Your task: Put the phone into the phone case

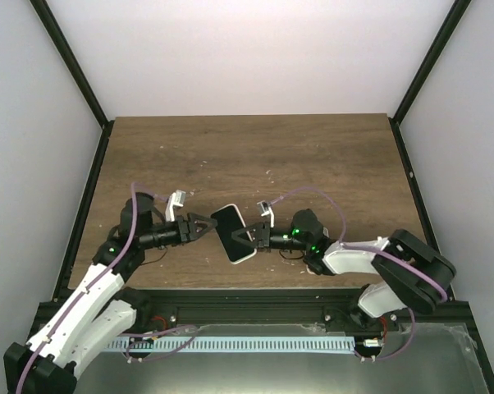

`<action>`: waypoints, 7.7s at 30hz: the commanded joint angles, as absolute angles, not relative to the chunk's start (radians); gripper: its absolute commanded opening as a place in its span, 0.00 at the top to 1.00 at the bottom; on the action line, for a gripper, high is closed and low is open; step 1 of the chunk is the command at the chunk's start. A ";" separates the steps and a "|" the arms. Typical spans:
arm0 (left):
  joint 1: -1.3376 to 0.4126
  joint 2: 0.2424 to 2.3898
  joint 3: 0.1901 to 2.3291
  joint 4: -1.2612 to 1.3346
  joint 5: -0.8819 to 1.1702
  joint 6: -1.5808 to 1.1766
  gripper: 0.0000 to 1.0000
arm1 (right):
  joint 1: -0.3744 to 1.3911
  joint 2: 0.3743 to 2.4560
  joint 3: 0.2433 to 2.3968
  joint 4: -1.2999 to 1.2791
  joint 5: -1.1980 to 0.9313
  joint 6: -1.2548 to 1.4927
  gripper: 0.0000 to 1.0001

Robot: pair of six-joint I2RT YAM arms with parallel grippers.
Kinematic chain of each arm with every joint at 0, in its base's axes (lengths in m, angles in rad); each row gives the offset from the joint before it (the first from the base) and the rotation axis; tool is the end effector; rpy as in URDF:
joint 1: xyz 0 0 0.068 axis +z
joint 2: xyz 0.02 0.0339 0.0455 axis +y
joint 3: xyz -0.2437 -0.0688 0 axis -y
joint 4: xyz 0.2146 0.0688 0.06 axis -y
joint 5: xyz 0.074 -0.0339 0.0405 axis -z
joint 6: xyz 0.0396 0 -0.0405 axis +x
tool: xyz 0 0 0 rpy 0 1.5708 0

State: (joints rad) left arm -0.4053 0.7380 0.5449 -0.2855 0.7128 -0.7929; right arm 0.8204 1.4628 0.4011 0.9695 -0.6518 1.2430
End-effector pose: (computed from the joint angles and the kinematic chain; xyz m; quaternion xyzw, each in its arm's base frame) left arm 0.1314 -0.0846 0.2473 0.0236 0.8208 -0.5207 0.2338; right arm 0.1568 0.2034 0.1879 -0.0641 0.7297 0.6692 0.1247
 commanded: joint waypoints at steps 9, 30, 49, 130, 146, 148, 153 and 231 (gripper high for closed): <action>-0.400 0.615 0.488 0.026 0.874 -1.000 0.30 | 0.817 1.272 0.437 1.147 -0.679 1.378 0.82; -0.402 0.589 0.406 0.297 0.885 -1.138 0.59 | 0.913 1.399 0.493 1.454 -0.680 1.547 0.81; -0.402 0.617 0.539 -0.047 0.876 -0.994 0.85 | 0.923 1.386 0.479 1.298 -0.655 1.473 0.74; -0.400 0.659 0.704 -0.138 1.049 -0.922 1.00 | 0.919 1.179 0.499 1.003 -0.577 1.325 0.68; -0.400 0.709 0.739 -0.222 1.075 -0.830 0.89 | 0.920 1.113 0.473 0.897 -0.669 1.252 0.97; -0.400 0.706 0.748 -0.252 1.026 -0.836 0.80 | 0.920 1.110 0.460 0.922 -0.662 1.271 0.97; -0.400 0.672 0.704 -0.186 0.913 -0.935 0.63 | 0.924 1.104 0.449 0.918 -0.658 1.269 0.97; -0.402 0.741 0.638 -0.326 0.856 -0.825 0.42 | 0.921 1.175 0.545 0.759 -0.339 1.219 0.97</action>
State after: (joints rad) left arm -0.4038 0.7441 0.6022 -0.2790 0.9127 -0.8879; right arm 0.9199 1.1919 0.4965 0.7231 -0.3065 1.2713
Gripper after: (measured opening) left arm 0.556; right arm 0.124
